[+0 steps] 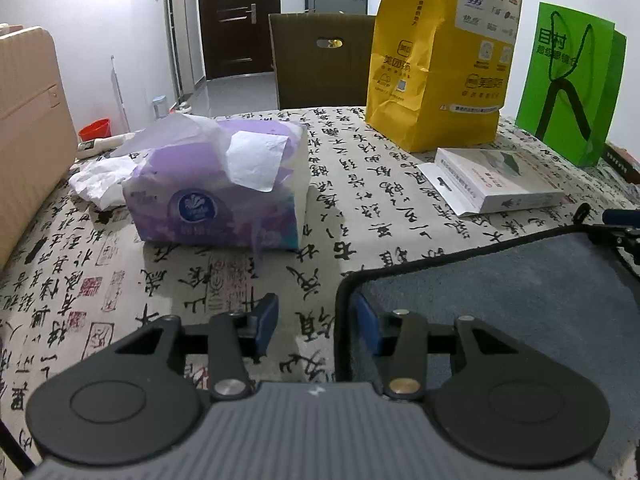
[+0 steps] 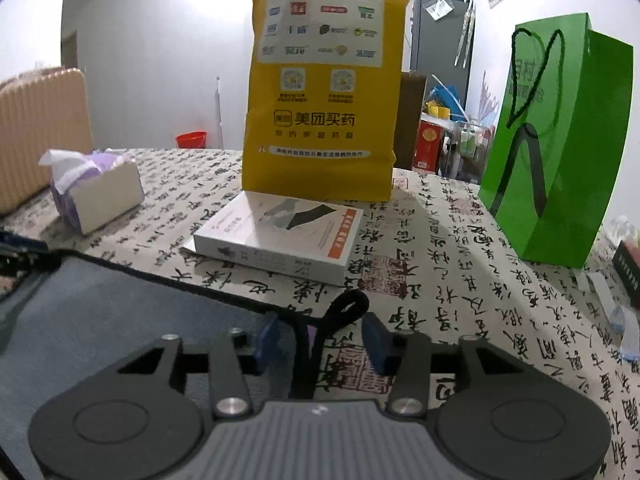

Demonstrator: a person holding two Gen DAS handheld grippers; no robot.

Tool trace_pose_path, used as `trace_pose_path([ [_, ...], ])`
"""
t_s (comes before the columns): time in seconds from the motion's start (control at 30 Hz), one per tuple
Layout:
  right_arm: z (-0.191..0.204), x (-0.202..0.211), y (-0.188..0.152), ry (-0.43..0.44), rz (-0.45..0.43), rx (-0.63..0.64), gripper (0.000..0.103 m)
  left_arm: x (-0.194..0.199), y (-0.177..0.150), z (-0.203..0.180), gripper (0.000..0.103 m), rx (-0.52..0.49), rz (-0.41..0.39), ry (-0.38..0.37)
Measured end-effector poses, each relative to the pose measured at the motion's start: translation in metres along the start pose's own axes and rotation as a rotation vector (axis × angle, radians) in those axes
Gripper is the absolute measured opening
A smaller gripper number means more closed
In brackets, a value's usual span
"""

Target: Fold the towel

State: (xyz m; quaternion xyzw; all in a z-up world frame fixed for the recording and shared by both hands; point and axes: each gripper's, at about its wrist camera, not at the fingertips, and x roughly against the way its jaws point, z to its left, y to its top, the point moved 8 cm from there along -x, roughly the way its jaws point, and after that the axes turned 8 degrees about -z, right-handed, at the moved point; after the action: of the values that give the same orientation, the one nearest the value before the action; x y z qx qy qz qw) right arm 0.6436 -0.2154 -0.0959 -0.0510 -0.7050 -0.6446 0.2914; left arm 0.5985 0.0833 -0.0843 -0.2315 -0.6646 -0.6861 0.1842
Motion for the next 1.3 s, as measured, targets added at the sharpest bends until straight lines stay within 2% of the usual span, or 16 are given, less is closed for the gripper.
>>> trace_pose_path([
  [0.1,0.002,0.007,0.004,0.002,0.001,-0.009,0.059,0.011,0.001,-0.004,0.057,0.002,-0.006,-0.005],
  [0.17,0.003,0.012,0.005,0.006,0.005,-0.019,0.065,0.022,0.003,-0.007,0.069,-0.001,-0.016,-0.007],
  [0.33,0.005,0.030,0.003,0.014,0.020,-0.050,0.072,0.050,0.005,-0.015,0.082,0.002,-0.033,0.000],
  [0.4,0.006,0.040,0.003,0.008,0.020,-0.056,0.079,0.061,0.002,-0.017,0.087,0.011,-0.029,0.004],
  [0.5,0.008,0.056,0.002,-0.007,0.010,-0.068,0.083,0.076,-0.004,-0.019,0.098,0.024,-0.032,0.012],
  [0.67,0.016,0.081,0.001,-0.005,0.004,-0.062,0.092,0.103,-0.008,-0.024,0.102,0.027,-0.048,0.027],
  [0.9,0.026,0.111,0.000,-0.024,-0.021,-0.069,0.103,0.134,-0.015,-0.031,0.103,0.029,-0.065,0.037],
  [1.3,0.046,0.158,-0.012,-0.027,-0.043,-0.067,0.103,0.173,-0.036,-0.036,0.103,0.036,-0.083,0.070],
])
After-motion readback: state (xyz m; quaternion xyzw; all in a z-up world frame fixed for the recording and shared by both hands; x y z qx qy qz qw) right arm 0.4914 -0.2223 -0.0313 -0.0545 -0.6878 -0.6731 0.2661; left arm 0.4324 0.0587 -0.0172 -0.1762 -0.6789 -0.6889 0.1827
